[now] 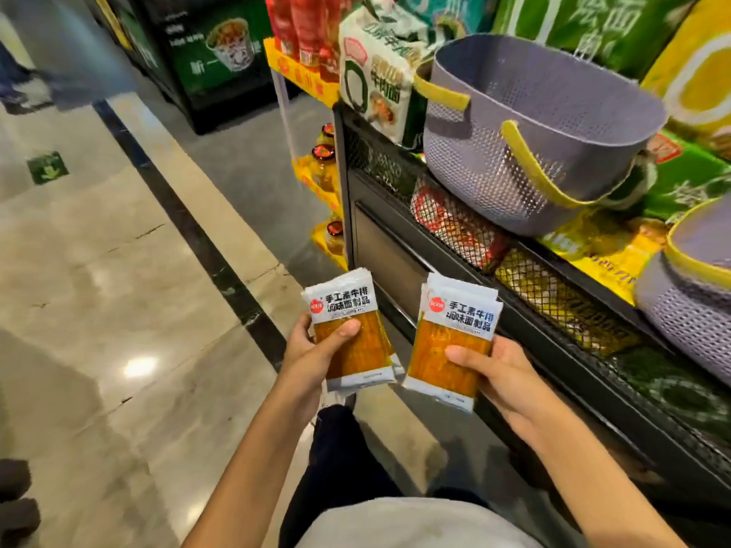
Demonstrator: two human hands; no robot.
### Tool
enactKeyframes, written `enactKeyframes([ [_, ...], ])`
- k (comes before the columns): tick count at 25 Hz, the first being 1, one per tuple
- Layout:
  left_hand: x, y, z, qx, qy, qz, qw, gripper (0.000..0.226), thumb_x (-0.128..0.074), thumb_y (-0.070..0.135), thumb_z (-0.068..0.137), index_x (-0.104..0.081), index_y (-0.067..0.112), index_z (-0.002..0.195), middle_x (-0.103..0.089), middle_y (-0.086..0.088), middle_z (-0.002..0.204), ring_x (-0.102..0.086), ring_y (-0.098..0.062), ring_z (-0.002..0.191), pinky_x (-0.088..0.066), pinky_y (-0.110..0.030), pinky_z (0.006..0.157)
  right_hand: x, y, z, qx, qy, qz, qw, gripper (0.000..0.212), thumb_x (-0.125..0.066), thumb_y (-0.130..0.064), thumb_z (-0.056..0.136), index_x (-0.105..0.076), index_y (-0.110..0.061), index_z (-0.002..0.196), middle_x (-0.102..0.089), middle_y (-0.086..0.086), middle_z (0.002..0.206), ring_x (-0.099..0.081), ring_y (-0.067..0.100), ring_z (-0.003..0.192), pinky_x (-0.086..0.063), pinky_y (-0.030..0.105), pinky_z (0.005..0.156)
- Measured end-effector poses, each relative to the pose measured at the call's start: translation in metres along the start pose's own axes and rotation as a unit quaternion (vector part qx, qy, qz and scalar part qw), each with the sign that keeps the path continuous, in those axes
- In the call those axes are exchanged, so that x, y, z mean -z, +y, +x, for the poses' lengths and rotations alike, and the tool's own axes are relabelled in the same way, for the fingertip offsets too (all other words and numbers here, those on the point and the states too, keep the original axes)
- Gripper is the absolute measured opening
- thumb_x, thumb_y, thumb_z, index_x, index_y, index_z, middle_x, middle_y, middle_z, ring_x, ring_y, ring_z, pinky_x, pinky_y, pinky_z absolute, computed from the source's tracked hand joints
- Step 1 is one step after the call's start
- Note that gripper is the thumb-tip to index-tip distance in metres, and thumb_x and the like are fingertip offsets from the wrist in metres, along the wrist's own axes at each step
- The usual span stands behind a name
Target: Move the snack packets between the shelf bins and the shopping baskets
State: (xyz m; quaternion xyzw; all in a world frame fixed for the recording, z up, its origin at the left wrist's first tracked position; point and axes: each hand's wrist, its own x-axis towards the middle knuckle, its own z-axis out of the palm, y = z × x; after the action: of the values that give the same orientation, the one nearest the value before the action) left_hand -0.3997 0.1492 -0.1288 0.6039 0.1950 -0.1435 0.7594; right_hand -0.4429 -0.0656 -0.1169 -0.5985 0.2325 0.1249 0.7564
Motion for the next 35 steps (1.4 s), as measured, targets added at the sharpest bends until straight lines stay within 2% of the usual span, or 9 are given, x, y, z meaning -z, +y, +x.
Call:
enactKeyframes([
  [4, -0.043, 0.099, 0.096, -0.069, -0.101, 0.028, 0.992, 0.063, -0.073, 0.027, 0.061, -0.055, 0.019, 0.121, -0.067, 0.000, 0.111, -0.065, -0.016, 0.099, -0.055, -0.029, 0.076, -0.019, -0.083, 0.054, 0.095, 0.046, 0.042, 0.994, 0.051, -0.076, -0.018, 0.058, -0.063, -0.016, 0.107, -0.074, -0.001, 0.098, -0.070, 0.011, 0.087, -0.057, 0.024, 0.066],
  [8, -0.096, 0.202, 0.161, -0.143, -0.220, 0.056, 0.963, 0.052, -0.070, 0.025, 0.060, -0.060, 0.021, 0.111, -0.072, 0.006, 0.096, -0.068, -0.008, 0.085, -0.057, -0.023, 0.070, -0.038, -0.169, 0.080, 0.220, 0.095, 0.061, 0.969, 0.092, -0.094, -0.041, 0.025, -0.065, -0.011, 0.107, -0.073, 0.002, 0.100, -0.070, 0.015, 0.092, -0.056, 0.024, 0.067],
  [14, -0.194, 0.286, 0.216, -0.168, -0.385, 0.107, 0.901, 0.060, -0.072, 0.028, 0.060, -0.057, 0.018, 0.118, -0.070, 0.002, 0.103, -0.068, -0.011, 0.090, -0.057, -0.028, 0.074, -0.016, -0.265, 0.095, 0.324, 0.174, 0.055, 0.928, 0.087, -0.092, -0.047, 0.020, -0.067, -0.014, 0.096, -0.074, -0.001, 0.094, -0.071, 0.012, 0.086, -0.056, 0.023, 0.062],
  [16, -0.230, 0.291, 0.233, -0.152, -0.417, 0.147, 0.884, 0.068, -0.081, 0.027, 0.058, -0.056, 0.016, 0.120, -0.070, -0.002, 0.106, -0.068, -0.013, 0.089, -0.056, -0.028, 0.074, 0.007, -0.282, 0.107, 0.299, 0.205, 0.041, 0.931, 0.083, -0.093, -0.042, 0.025, -0.066, -0.011, 0.097, -0.075, 0.002, 0.093, -0.071, 0.010, 0.078, -0.056, 0.023, 0.060],
  [19, -0.279, 0.278, 0.257, -0.140, -0.426, 0.291, 0.845, 0.052, -0.082, 0.022, 0.068, -0.056, 0.014, 0.112, -0.067, -0.005, 0.107, -0.064, -0.012, 0.083, -0.052, -0.024, 0.069, 0.046, -0.282, 0.137, 0.174, 0.271, 0.013, 0.947, 0.049, -0.079, -0.015, 0.065, -0.064, -0.005, 0.110, -0.072, 0.008, 0.093, -0.070, 0.012, 0.068, -0.059, 0.027, 0.067],
  [24, -0.324, 0.249, 0.282, -0.096, -0.444, 0.568, 0.686, 0.065, -0.078, 0.033, 0.074, -0.051, 0.005, 0.127, -0.055, -0.002, 0.123, -0.057, -0.024, 0.112, -0.044, -0.026, 0.088, 0.081, -0.254, 0.191, -0.030, 0.295, -0.138, 0.945, 0.056, -0.080, -0.023, 0.072, -0.055, -0.010, 0.121, -0.065, 0.009, 0.114, -0.062, 0.022, 0.096, -0.048, 0.035, 0.092],
  [28, -0.342, 0.230, 0.287, -0.086, -0.460, 0.675, 0.570, 0.045, -0.057, 0.020, 0.094, -0.046, 0.005, 0.135, -0.049, -0.007, 0.138, -0.048, -0.028, 0.126, -0.039, -0.030, 0.097, 0.089, -0.255, 0.217, -0.092, 0.251, -0.242, 0.933, 0.052, -0.077, -0.019, 0.076, -0.056, -0.012, 0.124, -0.061, 0.007, 0.124, -0.057, 0.026, 0.112, -0.045, 0.040, 0.100],
  [31, -0.343, 0.220, 0.294, -0.123, -0.445, 0.747, 0.479, 0.055, -0.056, 0.033, 0.093, -0.040, 0.007, 0.140, -0.042, -0.006, 0.144, -0.044, -0.027, 0.129, -0.037, -0.028, 0.099, 0.092, -0.254, 0.227, -0.121, 0.234, -0.360, 0.895, 0.062, -0.078, -0.032, 0.075, -0.054, -0.012, 0.128, -0.059, 0.009, 0.128, -0.057, 0.027, 0.113, -0.047, 0.040, 0.099],
  [35, -0.344, 0.218, 0.304, -0.137, -0.378, 0.770, 0.496, 0.087, -0.064, 0.054, 0.081, -0.029, 0.003, 0.142, -0.038, -0.011, 0.147, -0.043, -0.031, 0.129, -0.038, -0.037, 0.104, 0.090, -0.261, 0.219, -0.115, 0.264, -0.531, 0.797, 0.068, -0.064, -0.056, 0.079, -0.052, -0.011, 0.129, -0.054, 0.010, 0.135, -0.051, 0.029, 0.120, -0.044, 0.031, 0.093],
])
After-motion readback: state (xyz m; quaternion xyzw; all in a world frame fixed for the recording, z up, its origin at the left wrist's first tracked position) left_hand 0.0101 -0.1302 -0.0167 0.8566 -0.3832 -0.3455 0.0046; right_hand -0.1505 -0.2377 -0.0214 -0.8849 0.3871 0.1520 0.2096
